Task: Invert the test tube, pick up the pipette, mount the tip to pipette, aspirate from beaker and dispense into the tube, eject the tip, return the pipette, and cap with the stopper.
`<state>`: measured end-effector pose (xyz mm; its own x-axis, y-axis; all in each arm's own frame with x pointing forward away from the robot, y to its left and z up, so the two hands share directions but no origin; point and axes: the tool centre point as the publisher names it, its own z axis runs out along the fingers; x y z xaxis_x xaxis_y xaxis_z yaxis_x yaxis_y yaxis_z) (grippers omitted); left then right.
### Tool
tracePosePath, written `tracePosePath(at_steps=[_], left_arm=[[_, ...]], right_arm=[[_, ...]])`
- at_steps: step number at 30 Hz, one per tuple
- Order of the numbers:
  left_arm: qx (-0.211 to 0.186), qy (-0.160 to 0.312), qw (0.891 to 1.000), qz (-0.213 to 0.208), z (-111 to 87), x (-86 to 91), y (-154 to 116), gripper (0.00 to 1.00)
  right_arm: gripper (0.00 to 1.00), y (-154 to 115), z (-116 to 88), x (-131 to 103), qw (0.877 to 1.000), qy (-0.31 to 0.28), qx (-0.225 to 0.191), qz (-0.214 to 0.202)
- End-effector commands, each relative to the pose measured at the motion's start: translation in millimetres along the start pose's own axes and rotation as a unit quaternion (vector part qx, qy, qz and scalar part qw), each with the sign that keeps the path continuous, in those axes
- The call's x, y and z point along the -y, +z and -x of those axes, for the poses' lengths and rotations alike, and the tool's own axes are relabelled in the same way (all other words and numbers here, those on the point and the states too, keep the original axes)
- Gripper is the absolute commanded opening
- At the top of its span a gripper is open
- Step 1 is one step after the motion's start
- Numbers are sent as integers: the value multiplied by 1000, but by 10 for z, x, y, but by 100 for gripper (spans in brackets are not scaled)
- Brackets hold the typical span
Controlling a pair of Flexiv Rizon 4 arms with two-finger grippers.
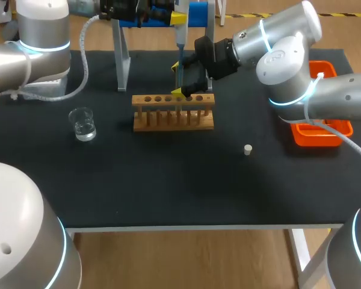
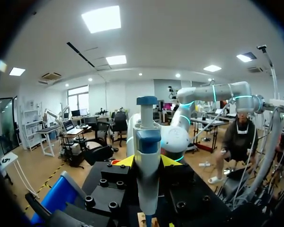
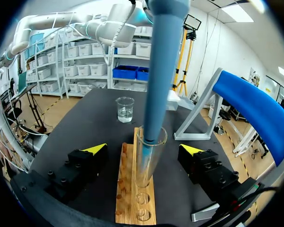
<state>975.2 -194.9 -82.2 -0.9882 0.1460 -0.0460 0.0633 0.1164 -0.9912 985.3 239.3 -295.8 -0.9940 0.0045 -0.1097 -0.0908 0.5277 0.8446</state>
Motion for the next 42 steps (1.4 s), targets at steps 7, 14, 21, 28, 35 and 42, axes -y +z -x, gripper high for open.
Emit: tracePosePath(at_steps=[7, 14, 21, 28, 35, 42], left_arm=[[-5, 0, 1000, -1, 28, -7, -16, 0], [-5, 0, 1000, -1, 28, -7, -16, 0], [-5, 0, 1000, -1, 28, -7, -16, 0], [-5, 0, 1000, -1, 28, -7, -16, 0], [-5, 0, 1000, -1, 28, -7, -16, 0], [-5, 0, 1000, -1, 28, -7, -16, 0]], right_arm=[[100, -7, 7, -1, 1000, 0, -2, -1], [100, -7, 7, -1, 1000, 0, -2, -1], [100, -180, -19, -14, 1000, -5, 4, 6], [100, -502, -75, 4, 1000, -9, 17, 15], [100, -842, -133, 117, 999, 2, 40, 28], [100, -1108, -168, 90, 997, 6, 61, 47]])
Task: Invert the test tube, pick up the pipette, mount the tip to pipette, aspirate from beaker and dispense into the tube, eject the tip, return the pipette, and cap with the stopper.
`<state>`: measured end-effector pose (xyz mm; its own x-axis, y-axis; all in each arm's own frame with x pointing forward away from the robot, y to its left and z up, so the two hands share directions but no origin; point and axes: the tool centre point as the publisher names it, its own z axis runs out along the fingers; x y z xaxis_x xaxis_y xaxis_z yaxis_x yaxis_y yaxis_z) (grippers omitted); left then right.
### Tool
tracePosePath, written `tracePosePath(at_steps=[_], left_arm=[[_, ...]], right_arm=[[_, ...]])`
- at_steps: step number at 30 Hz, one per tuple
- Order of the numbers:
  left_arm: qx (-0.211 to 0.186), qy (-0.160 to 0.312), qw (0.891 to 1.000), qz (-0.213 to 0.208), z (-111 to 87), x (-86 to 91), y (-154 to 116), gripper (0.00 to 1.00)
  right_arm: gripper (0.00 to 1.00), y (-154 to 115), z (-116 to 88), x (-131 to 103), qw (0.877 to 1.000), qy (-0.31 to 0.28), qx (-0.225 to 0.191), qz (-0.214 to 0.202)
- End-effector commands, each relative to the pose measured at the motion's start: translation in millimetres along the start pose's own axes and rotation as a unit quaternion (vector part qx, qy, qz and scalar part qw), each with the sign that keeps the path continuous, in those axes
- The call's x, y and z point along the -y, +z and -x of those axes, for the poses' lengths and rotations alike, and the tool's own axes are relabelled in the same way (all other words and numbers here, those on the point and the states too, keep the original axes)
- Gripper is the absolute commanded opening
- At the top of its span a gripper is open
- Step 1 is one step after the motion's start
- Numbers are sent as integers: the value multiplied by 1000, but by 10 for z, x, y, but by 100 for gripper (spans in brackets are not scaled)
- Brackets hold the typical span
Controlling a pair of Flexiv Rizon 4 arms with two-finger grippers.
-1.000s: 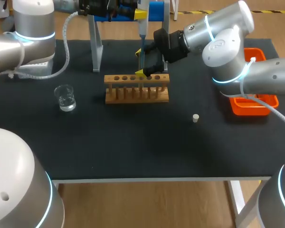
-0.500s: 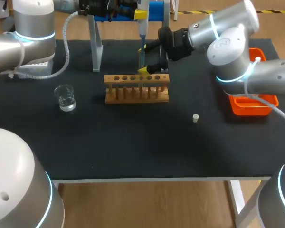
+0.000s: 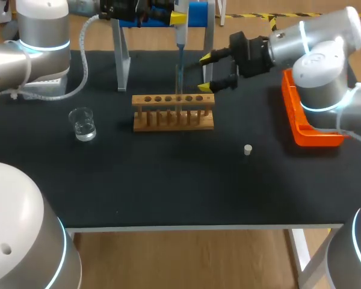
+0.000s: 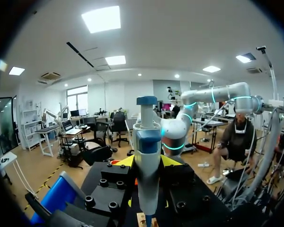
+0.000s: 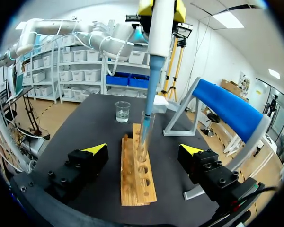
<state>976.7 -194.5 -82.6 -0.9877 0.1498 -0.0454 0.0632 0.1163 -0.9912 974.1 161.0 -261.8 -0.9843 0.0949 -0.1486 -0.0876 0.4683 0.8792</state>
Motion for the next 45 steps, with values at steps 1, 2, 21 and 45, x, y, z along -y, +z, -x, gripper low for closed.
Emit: tracePosePath(at_steps=[1, 2, 21, 45], left_arm=[[-3, 0, 1000, 0, 14, -2, -11, 0], [-3, 0, 1000, 0, 14, -2, -11, 0], [-3, 0, 1000, 0, 14, -2, -11, 0], [-3, 0, 1000, 0, 14, -2, -11, 0]], right_arm=[[100, -302, -65, -73, 1000, 0, 16, 15], [100, -340, -55, -113, 1000, 0, 19, 22], [100, -1124, -33, -1445, 995, -21, 15, 98], [86, -1149, 183, -2419, 982, -1, 33, 186]])
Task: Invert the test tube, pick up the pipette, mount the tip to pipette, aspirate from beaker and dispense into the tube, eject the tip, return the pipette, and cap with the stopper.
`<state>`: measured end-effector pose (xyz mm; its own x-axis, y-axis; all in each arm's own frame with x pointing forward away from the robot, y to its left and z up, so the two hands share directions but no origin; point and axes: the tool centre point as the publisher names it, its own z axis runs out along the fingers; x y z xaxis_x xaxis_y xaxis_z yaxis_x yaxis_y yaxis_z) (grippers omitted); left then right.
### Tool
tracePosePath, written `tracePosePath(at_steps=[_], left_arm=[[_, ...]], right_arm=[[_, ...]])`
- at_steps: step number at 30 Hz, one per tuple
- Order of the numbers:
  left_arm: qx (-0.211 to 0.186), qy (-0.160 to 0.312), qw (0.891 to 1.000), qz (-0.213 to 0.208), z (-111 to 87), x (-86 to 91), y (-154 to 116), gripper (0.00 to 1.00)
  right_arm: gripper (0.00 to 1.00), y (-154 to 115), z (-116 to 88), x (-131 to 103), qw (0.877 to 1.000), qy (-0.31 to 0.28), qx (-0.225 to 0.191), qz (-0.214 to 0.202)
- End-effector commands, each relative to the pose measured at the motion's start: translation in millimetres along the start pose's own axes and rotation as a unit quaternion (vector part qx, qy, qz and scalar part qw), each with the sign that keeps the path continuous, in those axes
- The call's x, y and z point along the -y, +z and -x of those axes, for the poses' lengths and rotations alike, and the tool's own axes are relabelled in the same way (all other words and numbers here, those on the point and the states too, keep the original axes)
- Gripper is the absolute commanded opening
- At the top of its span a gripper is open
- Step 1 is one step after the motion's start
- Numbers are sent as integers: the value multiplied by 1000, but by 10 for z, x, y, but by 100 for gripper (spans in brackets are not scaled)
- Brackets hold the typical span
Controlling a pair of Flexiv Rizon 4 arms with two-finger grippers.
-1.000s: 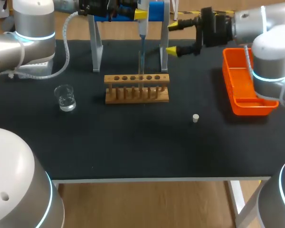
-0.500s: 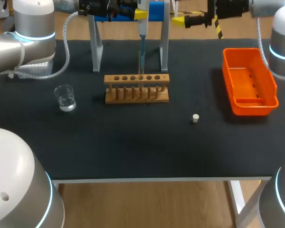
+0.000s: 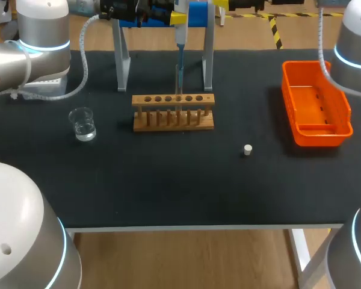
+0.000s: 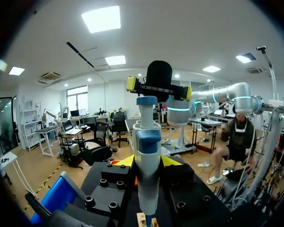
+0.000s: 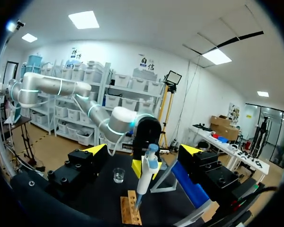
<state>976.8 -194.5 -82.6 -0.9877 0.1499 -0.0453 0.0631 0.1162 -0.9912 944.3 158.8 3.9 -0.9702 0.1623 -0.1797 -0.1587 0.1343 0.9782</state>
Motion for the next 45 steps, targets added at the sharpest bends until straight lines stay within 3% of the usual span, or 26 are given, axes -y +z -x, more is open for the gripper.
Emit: tracePosePath(at_steps=[1, 7, 20, 32, 45], left_arm=[[-3, 0, 1000, 0, 14, -2, -11, 0], [-3, 0, 1000, 0, 14, -2, -11, 0], [-3, 0, 1000, 0, 14, -2, -11, 0], [-3, 0, 1000, 0, 14, -2, -11, 0], [-3, 0, 1000, 0, 14, -2, -11, 0]], right_arm=[[61, 168, 77, -37, 1000, 10, -5, 14], [0, 306, 104, -123, 999, 32, -4, 28], [0, 495, 164, -152, 998, 45, -10, 40], [0, 729, 200, -27, 998, 60, -14, 28], [0, 782, 178, 21, 997, 70, -15, 24]])
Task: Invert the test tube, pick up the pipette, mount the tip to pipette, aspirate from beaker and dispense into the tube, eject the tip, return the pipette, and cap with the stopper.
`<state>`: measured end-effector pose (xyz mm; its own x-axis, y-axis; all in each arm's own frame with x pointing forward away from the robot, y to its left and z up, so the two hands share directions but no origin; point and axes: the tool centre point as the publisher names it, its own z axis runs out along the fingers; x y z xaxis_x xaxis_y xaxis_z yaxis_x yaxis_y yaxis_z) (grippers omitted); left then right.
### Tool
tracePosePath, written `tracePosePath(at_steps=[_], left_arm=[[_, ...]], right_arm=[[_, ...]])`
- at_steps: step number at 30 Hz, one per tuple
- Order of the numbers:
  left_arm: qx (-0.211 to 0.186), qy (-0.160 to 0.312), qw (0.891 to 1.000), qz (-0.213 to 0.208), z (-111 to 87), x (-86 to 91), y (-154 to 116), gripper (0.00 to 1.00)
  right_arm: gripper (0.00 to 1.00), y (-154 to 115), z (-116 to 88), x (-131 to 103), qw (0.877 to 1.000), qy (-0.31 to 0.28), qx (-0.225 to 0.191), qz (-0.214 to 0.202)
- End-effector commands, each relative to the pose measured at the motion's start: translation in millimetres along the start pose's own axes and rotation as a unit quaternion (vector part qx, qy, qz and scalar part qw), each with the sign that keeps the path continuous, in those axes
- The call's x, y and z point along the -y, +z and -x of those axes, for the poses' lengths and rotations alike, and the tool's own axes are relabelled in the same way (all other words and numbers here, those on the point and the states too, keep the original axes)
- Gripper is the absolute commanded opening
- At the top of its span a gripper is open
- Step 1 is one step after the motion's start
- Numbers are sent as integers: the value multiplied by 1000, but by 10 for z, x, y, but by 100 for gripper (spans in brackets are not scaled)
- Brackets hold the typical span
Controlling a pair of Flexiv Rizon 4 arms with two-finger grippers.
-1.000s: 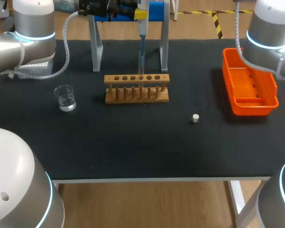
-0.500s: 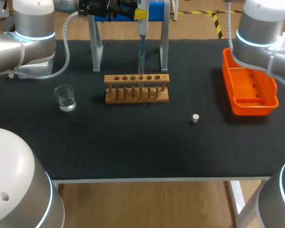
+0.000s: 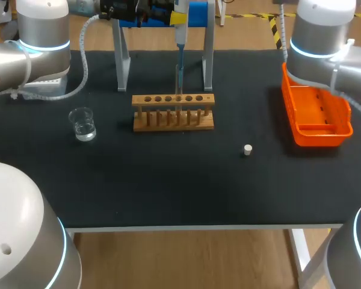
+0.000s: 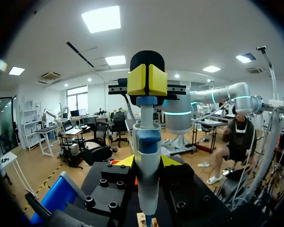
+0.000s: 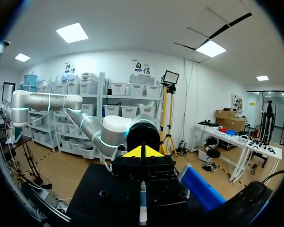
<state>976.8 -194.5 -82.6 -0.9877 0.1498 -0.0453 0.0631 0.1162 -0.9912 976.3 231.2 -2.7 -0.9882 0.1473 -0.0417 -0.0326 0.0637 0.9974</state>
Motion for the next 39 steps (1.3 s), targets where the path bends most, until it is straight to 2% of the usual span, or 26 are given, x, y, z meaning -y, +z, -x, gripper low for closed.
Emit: tracePosePath(at_steps=[1, 23, 39], left_arm=[[-3, 0, 1000, 0, 13, -2, -10, 0], [-3, 0, 1000, 0, 13, -2, -10, 0], [-3, 0, 1000, 0, 13, -2, -10, 0]], right_arm=[[0, 11, -8, 7, 1000, 3, -1, -1], [0, -1, -148, 154, 1000, 17, -2, -7], [0, 17, -52, 257, 999, 30, -1, -12]])
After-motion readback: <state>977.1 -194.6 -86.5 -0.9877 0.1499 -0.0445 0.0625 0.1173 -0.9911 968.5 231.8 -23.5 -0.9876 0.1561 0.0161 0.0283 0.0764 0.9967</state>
